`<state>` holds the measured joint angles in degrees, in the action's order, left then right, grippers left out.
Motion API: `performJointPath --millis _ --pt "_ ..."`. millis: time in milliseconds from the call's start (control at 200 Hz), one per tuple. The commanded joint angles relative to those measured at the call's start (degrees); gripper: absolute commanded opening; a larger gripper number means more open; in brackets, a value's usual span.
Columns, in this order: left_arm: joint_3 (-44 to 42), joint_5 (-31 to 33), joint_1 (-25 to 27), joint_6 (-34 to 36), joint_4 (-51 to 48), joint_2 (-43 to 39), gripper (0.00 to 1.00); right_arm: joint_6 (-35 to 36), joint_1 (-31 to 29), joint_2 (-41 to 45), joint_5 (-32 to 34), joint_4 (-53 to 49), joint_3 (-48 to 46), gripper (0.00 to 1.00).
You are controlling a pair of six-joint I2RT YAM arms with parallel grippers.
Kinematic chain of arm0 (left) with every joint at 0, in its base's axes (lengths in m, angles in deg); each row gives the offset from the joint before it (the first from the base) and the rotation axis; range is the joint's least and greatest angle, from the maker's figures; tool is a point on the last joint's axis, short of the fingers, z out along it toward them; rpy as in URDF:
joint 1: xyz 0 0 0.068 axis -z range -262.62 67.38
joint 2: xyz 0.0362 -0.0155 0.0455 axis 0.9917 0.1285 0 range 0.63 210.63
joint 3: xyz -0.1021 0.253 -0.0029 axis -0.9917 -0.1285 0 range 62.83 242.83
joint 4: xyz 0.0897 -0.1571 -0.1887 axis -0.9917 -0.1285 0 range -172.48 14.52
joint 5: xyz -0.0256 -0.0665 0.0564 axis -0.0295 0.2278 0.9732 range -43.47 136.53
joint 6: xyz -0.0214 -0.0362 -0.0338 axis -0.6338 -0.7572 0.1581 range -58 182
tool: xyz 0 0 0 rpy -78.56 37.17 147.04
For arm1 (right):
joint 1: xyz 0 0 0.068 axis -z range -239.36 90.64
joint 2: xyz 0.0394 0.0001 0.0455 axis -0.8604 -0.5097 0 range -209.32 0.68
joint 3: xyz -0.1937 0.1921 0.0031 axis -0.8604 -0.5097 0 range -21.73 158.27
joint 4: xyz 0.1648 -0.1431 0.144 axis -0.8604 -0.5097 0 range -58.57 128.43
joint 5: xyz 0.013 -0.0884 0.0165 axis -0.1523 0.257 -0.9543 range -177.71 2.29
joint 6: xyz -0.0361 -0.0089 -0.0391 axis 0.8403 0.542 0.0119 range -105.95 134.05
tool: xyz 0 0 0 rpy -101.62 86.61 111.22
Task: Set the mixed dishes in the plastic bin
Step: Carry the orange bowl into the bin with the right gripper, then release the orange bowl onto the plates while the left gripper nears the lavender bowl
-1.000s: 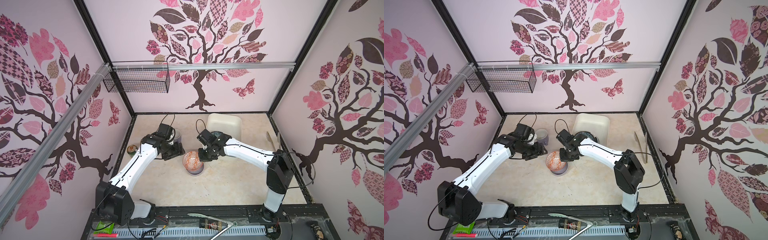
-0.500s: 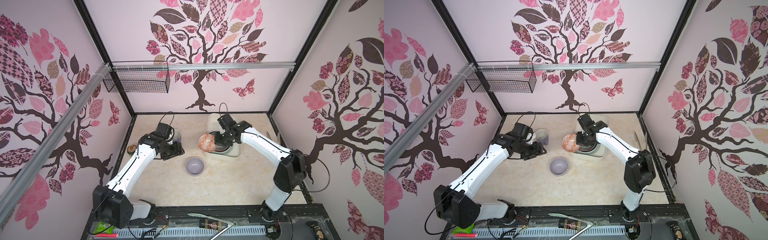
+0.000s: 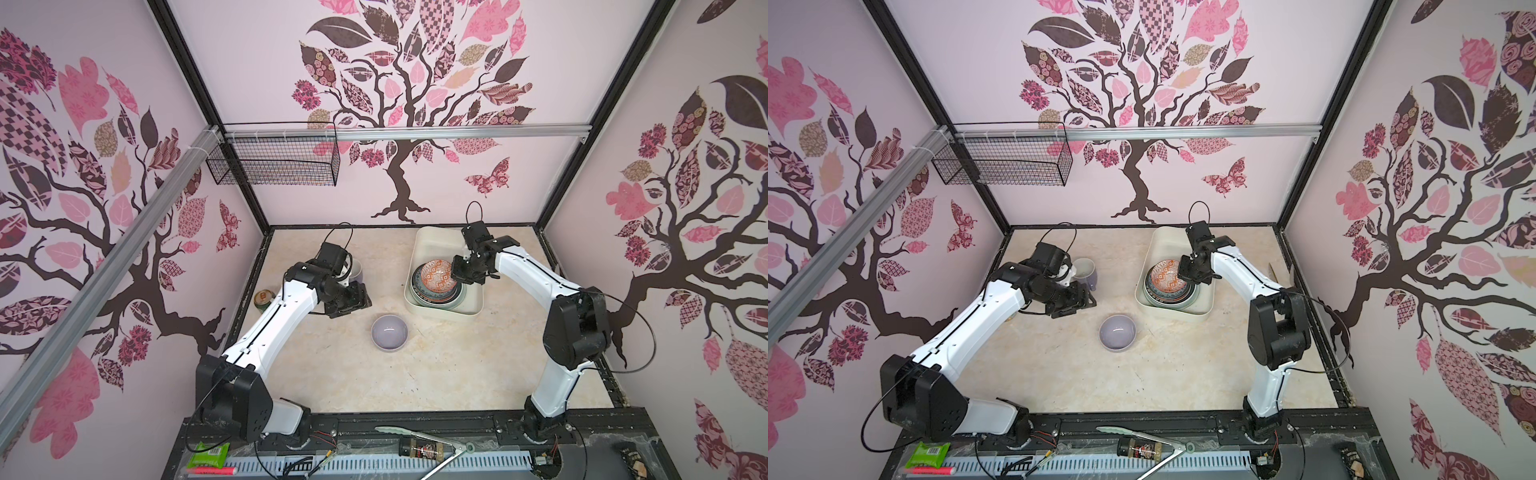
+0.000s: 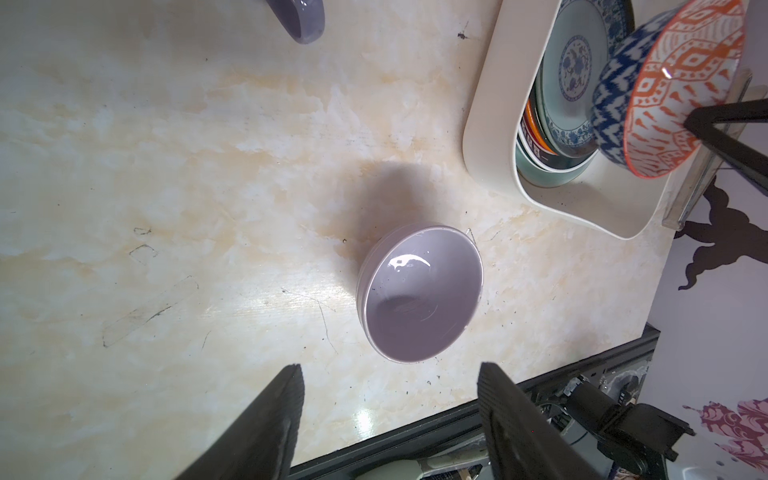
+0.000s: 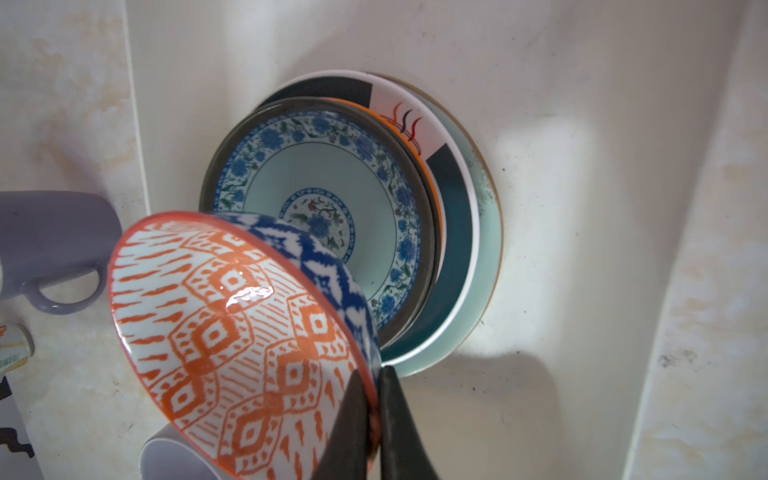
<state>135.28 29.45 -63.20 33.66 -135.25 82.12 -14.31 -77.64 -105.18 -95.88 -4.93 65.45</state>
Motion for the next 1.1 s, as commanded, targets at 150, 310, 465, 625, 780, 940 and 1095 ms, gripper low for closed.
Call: performJointPath --millis 150,310,465,625,780,940,1095 --pt "2.8 -1.3 -0.2 1.9 -1.1 2.8 0.70 0.8 0.0 -5.5 -3.9 2.6 3.5 0.10" --pt "2.9 -1.6 -0.2 2.0 -0.9 3.8 0.70 1.2 0.1 -6.0 -3.3 2.4 3.5 0.24" --pt "3.3 -1.6 -0.2 2.1 -0.7 4.5 0.70 2.0 0.2 -5.7 -3.1 1.6 4.5 0.35" --pt "3.4 -2.3 -0.2 2.4 -0.7 5.1 0.71 2.7 0.1 -3.3 -1.9 0.9 5.5 0.47" --pt "2.6 -3.4 -0.2 2.8 -0.9 5.3 0.71 3.6 0.2 1.6 0.4 -1.3 6.9 0.63" --pt "-0.8 -2.2 0.4 2.6 -0.2 4.6 0.73 3.9 0.2 8.6 -0.4 -3.2 5.6 0.77" --pt "-5.5 -1.9 2.7 1.4 2.4 3.8 0.73 2.8 -0.3 17.0 -5.7 -3.5 -2.0 1.00"
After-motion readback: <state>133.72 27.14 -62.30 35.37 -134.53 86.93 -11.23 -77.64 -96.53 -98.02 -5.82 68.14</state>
